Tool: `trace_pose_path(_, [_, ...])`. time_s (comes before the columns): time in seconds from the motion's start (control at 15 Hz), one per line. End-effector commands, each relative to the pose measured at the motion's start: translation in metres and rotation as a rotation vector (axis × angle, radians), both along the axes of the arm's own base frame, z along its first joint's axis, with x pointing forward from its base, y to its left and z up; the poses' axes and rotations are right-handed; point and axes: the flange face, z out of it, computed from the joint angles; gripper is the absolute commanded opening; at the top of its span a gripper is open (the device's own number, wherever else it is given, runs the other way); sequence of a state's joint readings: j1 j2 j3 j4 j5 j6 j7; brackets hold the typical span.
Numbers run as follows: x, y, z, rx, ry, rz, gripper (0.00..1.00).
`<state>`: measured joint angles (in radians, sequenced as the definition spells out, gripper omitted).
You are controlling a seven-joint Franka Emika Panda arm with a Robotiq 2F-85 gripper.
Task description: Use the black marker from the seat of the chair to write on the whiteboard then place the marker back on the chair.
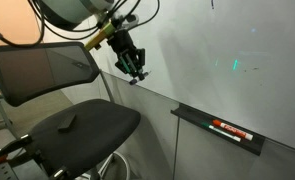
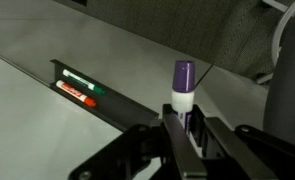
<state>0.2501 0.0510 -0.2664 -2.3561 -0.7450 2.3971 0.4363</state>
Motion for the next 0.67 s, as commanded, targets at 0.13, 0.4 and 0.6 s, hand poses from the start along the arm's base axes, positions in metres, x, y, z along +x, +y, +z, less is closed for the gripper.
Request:
trace_pose_path(0.13, [-0.010,-0.005,0.083,-0.012,-0.124,-0.103,0.11])
trace_pose_path(0.4, [0.000,-0.001,0.112,-0.023,-0.192,-0.088,0.11])
trace_pose_path(0.6, [0.013,0.002,0.121,-0.021,-0.216,-0.089,0.11])
